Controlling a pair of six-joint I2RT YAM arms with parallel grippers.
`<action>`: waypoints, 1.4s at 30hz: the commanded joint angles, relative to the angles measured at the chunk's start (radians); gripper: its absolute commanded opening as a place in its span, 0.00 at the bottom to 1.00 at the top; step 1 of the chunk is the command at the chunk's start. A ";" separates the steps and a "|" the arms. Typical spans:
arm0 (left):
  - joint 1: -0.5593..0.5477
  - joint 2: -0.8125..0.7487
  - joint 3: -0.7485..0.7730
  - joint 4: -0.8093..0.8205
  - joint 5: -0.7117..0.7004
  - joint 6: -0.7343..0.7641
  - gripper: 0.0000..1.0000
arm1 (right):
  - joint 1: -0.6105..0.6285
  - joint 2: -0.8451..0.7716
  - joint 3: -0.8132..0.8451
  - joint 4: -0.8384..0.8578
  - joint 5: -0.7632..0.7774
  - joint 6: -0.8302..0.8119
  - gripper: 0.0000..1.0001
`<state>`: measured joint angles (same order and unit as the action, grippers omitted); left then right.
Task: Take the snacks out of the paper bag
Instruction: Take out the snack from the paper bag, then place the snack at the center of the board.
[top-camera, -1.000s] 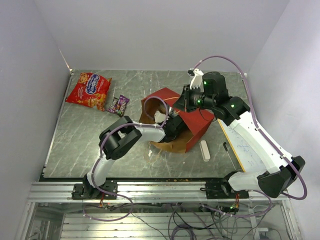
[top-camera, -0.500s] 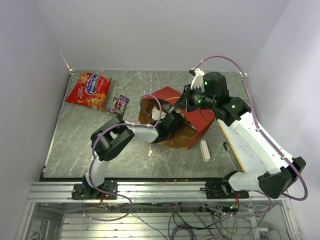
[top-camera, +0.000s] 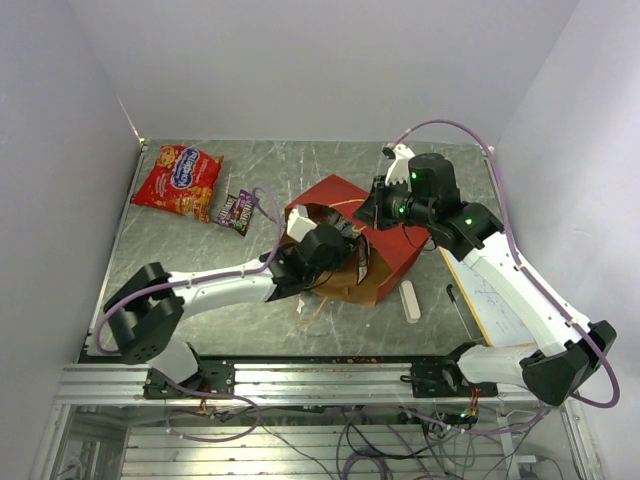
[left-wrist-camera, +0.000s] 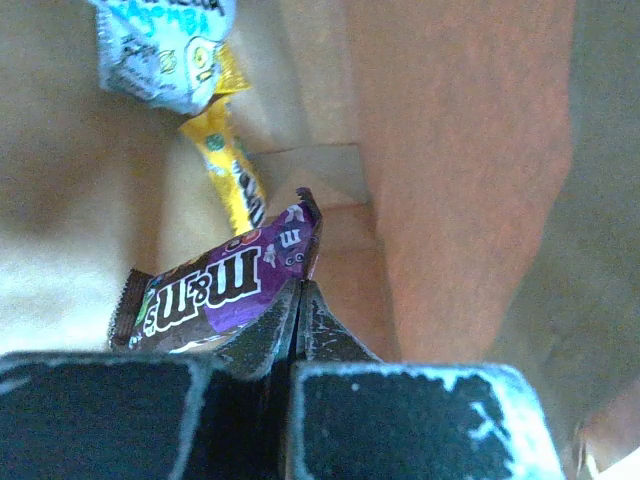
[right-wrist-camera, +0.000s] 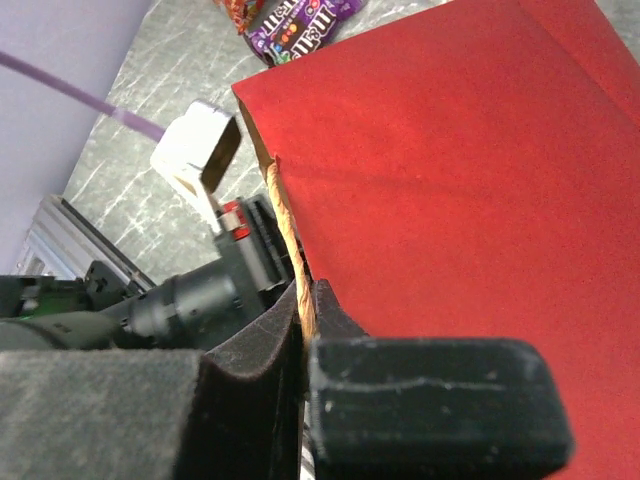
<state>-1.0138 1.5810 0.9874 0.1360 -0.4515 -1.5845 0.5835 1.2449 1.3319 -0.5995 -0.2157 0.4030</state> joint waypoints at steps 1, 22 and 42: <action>-0.018 -0.119 -0.049 -0.156 0.029 0.040 0.07 | 0.001 -0.022 -0.018 0.042 0.024 -0.008 0.00; -0.015 -0.544 -0.009 -0.611 -0.086 0.230 0.07 | 0.001 -0.016 -0.059 0.085 0.069 -0.009 0.00; 0.397 -0.545 0.231 -0.905 0.023 0.643 0.07 | -0.016 0.015 -0.070 0.044 0.267 -0.157 0.00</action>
<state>-0.7120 1.0153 1.1793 -0.7395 -0.4671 -1.0740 0.5770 1.2442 1.2804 -0.5449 0.0006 0.3210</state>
